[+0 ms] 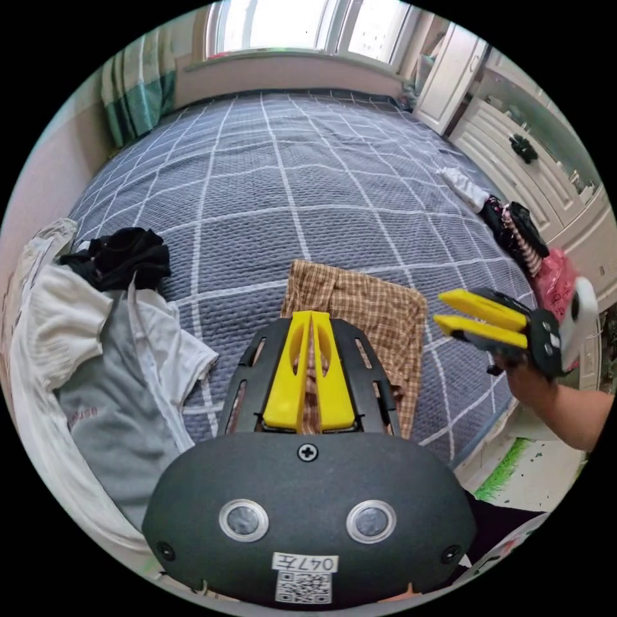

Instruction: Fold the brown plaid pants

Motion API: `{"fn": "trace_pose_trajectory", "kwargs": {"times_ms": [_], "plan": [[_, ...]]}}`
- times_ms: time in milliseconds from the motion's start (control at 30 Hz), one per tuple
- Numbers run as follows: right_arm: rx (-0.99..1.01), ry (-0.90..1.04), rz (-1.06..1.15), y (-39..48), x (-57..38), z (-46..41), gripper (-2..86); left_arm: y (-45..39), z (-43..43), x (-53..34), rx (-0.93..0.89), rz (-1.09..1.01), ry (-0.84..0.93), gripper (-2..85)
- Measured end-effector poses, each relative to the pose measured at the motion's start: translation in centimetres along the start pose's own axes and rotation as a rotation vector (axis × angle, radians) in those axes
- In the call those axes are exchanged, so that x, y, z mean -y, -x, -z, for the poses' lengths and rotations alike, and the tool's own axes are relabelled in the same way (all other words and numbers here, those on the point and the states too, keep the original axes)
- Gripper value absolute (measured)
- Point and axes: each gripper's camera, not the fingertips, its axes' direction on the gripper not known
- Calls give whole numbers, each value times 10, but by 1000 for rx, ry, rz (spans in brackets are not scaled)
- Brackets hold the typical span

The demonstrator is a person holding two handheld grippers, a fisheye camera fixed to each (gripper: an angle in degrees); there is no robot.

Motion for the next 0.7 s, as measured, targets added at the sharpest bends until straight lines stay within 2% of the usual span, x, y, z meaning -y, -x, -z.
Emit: {"fn": "trace_pose_trajectory", "kwargs": {"times_ms": [133, 233, 367, 467, 567, 700], "plan": [[109, 83, -193, -47, 5, -19, 92, -10, -10, -28, -11, -11, 76, -8], [128, 130, -187, -50, 11, -38, 85, -9, -40, -37, -42, 26, 164, -8], [188, 197, -247, -47, 10, -56, 52, 9, -34, -44, -148, 120, 132, -8], [205, 155, -266, -37, 19, -42, 18, 22, 13, -57, -63, 158, 37, -8], [131, 88, -152, -3, 39, -11, 11, 36, 73, -84, 68, 195, -26, -8], [35, -17, 175, 85, 68, 40, 9, 46, 122, -125, 186, 248, -14, -8]]}}
